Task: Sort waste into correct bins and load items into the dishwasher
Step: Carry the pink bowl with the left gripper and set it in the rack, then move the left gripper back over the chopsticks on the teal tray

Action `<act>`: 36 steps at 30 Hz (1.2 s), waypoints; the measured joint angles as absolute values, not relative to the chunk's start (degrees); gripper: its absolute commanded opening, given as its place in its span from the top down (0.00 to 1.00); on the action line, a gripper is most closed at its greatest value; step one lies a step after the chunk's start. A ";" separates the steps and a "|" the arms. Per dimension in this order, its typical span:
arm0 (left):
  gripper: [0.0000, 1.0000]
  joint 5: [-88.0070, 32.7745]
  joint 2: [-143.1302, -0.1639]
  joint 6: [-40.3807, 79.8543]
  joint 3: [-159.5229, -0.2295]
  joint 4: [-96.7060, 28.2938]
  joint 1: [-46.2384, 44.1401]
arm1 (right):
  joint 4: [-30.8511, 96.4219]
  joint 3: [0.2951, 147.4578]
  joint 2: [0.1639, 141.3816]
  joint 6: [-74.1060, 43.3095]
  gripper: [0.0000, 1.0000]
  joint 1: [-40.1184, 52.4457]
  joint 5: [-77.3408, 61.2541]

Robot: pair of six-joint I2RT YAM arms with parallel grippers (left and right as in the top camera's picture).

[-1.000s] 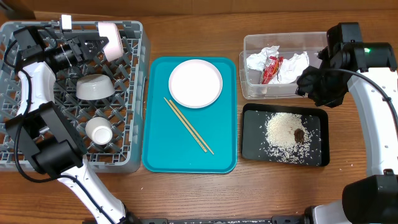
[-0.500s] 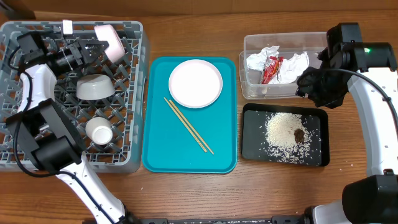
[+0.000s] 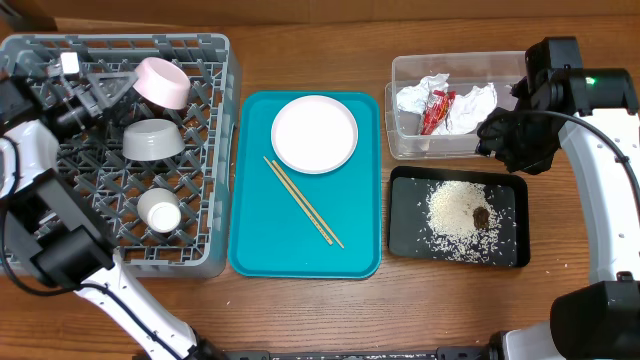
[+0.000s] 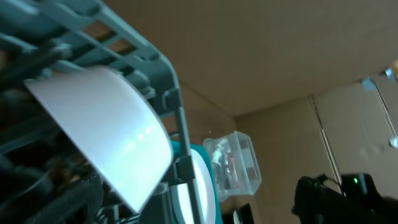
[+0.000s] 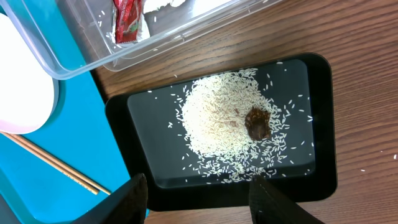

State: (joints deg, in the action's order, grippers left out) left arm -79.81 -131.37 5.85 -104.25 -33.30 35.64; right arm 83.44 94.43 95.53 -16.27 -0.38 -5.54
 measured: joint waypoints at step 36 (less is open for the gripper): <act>0.00 -9.02 -100.86 33.65 -92.49 -68.99 -15.94 | 81.10 94.43 95.53 -9.32 0.30 0.58 -9.85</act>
